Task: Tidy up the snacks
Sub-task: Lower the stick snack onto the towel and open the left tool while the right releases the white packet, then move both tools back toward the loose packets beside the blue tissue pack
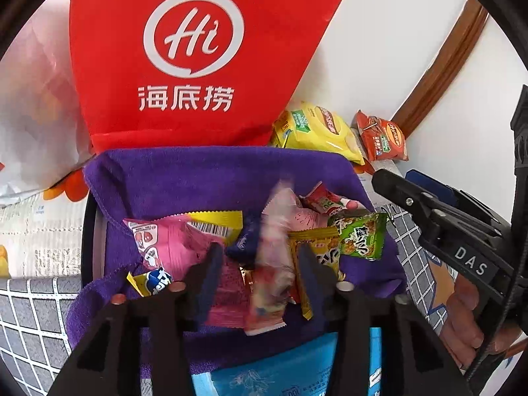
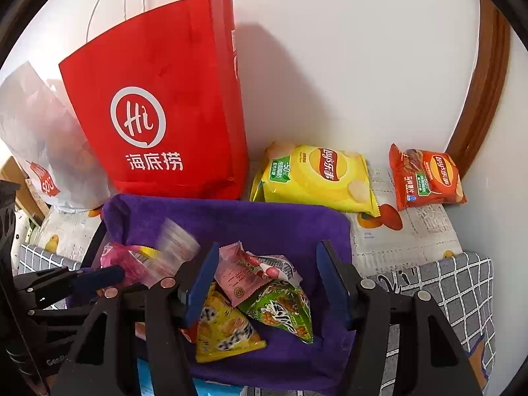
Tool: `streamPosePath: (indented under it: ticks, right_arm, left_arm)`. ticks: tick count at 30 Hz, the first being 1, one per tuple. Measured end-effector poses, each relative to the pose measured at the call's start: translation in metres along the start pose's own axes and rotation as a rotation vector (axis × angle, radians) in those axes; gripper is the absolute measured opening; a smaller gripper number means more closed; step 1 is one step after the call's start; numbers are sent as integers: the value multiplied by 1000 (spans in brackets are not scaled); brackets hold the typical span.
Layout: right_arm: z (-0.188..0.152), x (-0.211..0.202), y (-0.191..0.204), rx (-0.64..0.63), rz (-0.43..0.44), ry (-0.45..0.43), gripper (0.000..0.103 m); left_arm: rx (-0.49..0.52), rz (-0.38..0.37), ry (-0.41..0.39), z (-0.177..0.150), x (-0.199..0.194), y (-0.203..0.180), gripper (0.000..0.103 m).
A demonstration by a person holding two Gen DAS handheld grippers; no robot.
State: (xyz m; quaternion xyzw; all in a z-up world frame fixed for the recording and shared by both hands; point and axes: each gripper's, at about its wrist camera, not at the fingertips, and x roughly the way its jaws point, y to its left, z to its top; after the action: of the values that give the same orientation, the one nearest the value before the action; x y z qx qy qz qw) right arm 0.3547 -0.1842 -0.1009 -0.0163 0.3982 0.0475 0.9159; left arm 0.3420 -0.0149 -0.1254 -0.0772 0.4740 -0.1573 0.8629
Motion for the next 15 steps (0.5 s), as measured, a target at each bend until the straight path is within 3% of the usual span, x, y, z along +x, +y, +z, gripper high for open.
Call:
streamPosePath:
  ticks: [6, 12, 15]
  right_arm:
    - [1, -6, -1, 6, 5, -15, 61]
    - [2, -13, 0, 16, 23, -31, 61]
    - [-1, -22, 4, 5, 32, -79, 61]
  left_arm:
    - [3, -4, -33, 3, -11, 0, 59]
    - [-7, -3, -42, 5, -19, 2, 60]
    - [-7, -2, -49, 4, -24, 0, 60]
